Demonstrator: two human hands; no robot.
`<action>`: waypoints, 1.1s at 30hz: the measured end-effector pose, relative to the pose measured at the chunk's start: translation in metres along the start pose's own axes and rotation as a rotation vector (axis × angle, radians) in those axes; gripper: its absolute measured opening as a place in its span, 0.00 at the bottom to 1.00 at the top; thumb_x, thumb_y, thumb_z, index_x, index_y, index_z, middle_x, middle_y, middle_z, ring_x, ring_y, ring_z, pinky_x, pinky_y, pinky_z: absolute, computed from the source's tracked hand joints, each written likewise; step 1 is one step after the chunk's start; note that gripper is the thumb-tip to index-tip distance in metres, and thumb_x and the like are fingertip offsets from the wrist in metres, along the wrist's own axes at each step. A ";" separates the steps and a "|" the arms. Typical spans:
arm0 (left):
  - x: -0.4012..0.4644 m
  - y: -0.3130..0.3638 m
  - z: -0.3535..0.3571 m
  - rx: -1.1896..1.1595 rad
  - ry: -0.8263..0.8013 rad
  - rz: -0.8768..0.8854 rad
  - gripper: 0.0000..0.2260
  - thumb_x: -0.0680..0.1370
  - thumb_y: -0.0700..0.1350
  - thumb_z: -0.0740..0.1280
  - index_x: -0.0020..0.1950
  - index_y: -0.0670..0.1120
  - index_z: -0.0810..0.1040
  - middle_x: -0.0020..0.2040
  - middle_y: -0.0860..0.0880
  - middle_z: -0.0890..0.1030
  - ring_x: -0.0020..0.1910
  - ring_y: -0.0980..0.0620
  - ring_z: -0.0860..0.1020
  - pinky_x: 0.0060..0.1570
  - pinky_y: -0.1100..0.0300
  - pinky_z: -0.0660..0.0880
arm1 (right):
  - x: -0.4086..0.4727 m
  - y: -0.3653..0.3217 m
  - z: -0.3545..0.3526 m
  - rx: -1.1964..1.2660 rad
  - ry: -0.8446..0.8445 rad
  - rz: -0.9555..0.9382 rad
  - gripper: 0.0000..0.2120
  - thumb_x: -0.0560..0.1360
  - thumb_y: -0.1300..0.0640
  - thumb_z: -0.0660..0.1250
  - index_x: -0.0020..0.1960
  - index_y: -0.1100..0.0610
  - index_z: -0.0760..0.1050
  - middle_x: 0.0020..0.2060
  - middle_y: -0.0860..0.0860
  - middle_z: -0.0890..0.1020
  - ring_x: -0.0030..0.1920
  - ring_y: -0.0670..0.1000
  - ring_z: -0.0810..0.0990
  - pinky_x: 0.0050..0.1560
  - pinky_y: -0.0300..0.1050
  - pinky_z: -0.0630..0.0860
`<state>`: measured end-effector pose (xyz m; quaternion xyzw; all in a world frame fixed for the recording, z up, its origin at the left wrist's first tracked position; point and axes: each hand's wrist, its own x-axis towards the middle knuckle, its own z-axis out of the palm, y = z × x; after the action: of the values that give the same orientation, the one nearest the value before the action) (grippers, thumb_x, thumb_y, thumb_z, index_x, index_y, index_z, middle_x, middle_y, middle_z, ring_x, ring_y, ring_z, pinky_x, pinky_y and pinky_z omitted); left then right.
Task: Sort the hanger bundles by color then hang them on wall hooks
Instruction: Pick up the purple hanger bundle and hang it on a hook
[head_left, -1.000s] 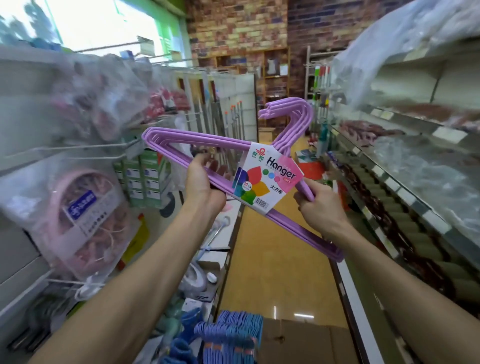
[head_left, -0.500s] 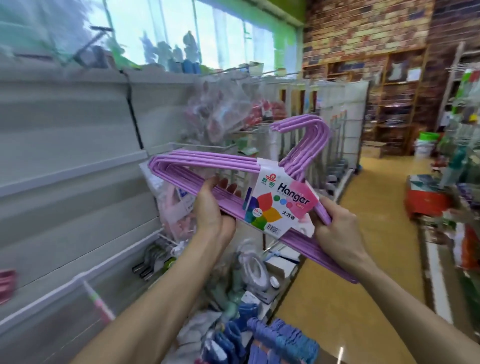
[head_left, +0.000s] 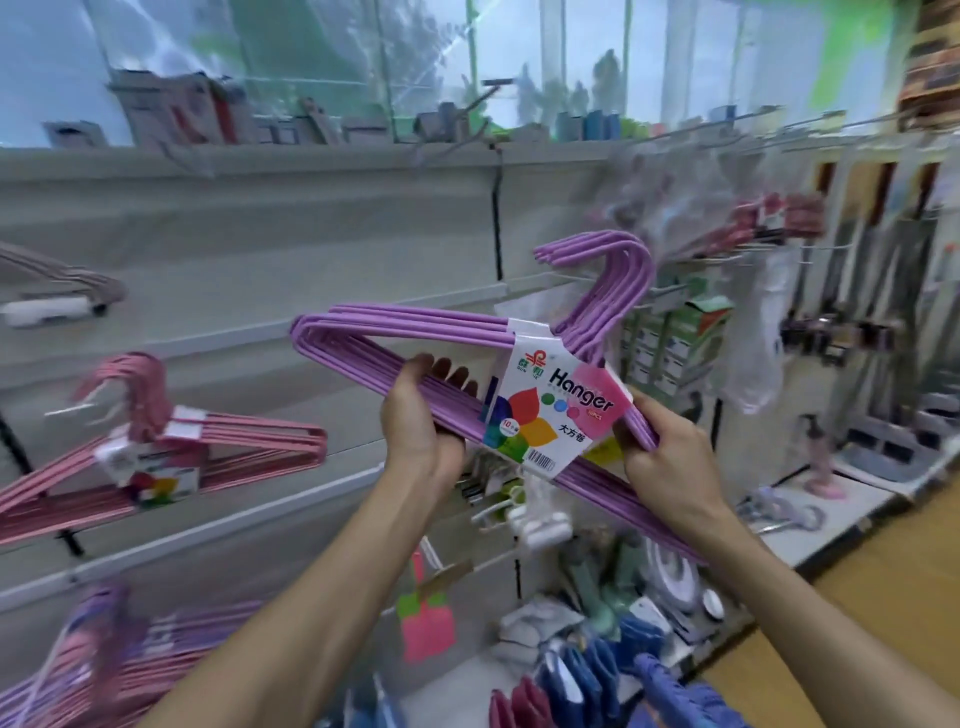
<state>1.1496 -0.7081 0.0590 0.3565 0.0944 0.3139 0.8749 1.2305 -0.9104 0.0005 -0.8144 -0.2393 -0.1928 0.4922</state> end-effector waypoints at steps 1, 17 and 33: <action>-0.002 0.009 -0.007 -0.002 0.024 0.015 0.04 0.77 0.41 0.66 0.42 0.45 0.74 0.37 0.48 0.77 0.39 0.49 0.76 0.45 0.54 0.74 | -0.001 -0.007 0.008 0.008 -0.012 -0.005 0.22 0.74 0.58 0.68 0.65 0.40 0.75 0.46 0.49 0.86 0.49 0.58 0.81 0.45 0.50 0.75; -0.048 0.160 -0.143 -0.036 0.214 0.240 0.06 0.78 0.38 0.64 0.42 0.45 0.75 0.36 0.48 0.78 0.38 0.49 0.76 0.41 0.56 0.75 | -0.050 -0.152 0.135 0.084 -0.262 -0.124 0.33 0.70 0.69 0.64 0.68 0.41 0.75 0.45 0.51 0.84 0.48 0.58 0.81 0.48 0.55 0.79; -0.141 0.345 -0.332 -0.121 0.459 0.395 0.06 0.80 0.39 0.61 0.45 0.43 0.76 0.42 0.45 0.81 0.42 0.47 0.80 0.43 0.53 0.78 | -0.166 -0.329 0.309 0.218 -0.485 -0.318 0.30 0.73 0.68 0.65 0.70 0.43 0.74 0.46 0.52 0.86 0.43 0.57 0.81 0.40 0.53 0.76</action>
<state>0.7437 -0.4183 0.0445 0.2351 0.1997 0.5554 0.7722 0.9300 -0.5352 0.0062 -0.7313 -0.4937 -0.0407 0.4689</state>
